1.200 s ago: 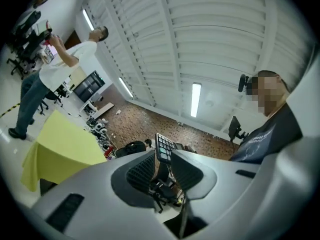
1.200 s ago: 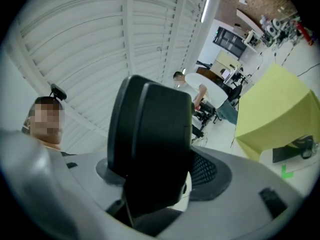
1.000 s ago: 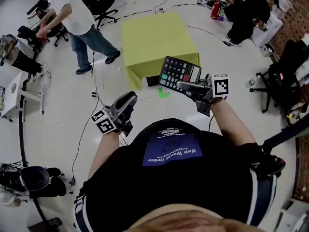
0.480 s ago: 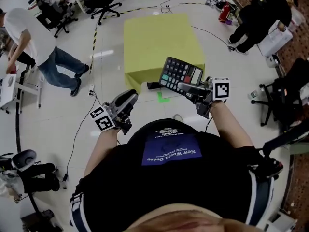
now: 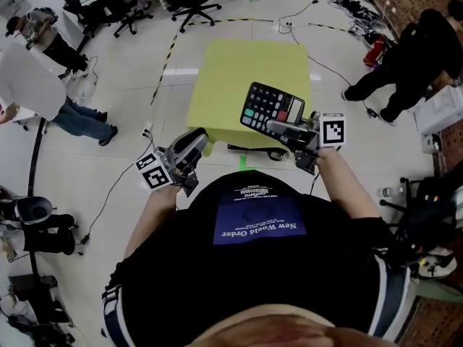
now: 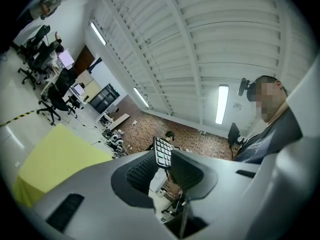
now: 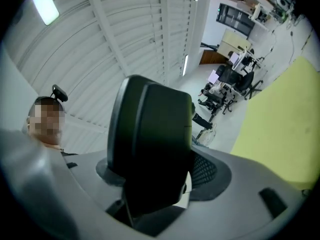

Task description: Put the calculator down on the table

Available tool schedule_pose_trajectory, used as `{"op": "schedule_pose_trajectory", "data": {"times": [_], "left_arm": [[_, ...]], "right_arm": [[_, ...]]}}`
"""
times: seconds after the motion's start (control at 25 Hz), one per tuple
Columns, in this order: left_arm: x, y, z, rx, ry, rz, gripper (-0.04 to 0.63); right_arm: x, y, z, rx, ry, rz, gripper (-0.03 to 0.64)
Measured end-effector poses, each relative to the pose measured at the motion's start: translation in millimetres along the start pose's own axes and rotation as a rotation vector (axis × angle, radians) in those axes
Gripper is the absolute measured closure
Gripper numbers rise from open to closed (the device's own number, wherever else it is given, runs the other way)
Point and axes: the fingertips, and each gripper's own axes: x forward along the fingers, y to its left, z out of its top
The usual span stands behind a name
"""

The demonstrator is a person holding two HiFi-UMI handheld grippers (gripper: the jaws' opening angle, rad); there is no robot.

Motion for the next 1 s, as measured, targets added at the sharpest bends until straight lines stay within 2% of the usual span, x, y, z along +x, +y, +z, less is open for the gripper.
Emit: {"op": "schedule_pose_trajectory", "data": {"times": [0.2, 0.32, 0.48, 0.76, 1.0], "left_arm": [[20.9, 31.8, 10.1, 0.010, 0.050, 0.045, 0.489], [27.1, 57.8, 16.8, 0.015, 0.066, 0.032, 0.489], [29.8, 97.8, 34.2, 0.010, 0.080, -0.045, 0.488], [44.1, 183.0, 100.3, 0.021, 0.140, -0.181, 0.489], [55.8, 234.6, 129.0, 0.016, 0.204, -0.244, 0.489]], "right_arm": [[3.1, -30.5, 28.3, 0.014, -0.013, 0.003, 0.319], [9.8, -50.1, 38.7, 0.005, -0.034, -0.026, 0.319], [30.0, -71.1, 48.7, 0.000, -0.082, -0.077, 0.319], [88.8, -112.6, 101.3, -0.027, -0.193, -0.183, 0.319], [112.7, -147.5, 128.6, -0.009, -0.267, -0.257, 0.319]]}}
